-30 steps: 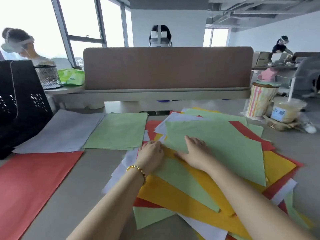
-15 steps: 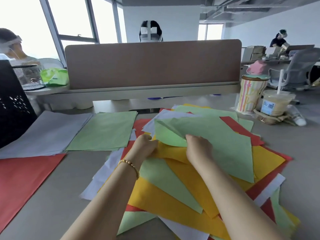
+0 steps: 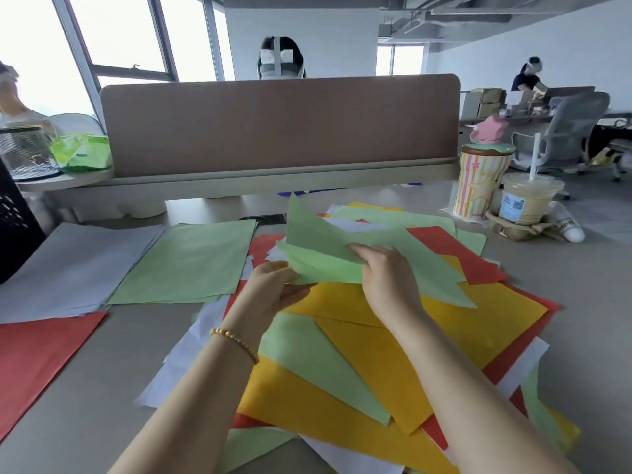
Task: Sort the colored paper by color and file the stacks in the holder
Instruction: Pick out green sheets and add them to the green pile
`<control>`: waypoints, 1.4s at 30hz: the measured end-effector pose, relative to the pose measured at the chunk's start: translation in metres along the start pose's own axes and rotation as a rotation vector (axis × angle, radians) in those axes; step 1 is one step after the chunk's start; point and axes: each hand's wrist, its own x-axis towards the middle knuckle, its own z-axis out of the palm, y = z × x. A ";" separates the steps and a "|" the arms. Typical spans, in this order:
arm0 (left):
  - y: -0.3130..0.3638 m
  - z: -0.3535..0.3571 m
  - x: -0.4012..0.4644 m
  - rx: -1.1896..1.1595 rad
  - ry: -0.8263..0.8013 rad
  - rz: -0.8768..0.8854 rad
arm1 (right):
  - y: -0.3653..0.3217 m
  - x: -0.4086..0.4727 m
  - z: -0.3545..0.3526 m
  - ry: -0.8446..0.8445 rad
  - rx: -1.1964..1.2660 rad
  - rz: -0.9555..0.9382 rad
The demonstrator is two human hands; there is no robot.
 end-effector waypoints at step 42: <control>0.013 -0.062 -0.023 -0.283 -0.214 -0.048 | 0.027 0.006 -0.028 -0.480 1.033 0.702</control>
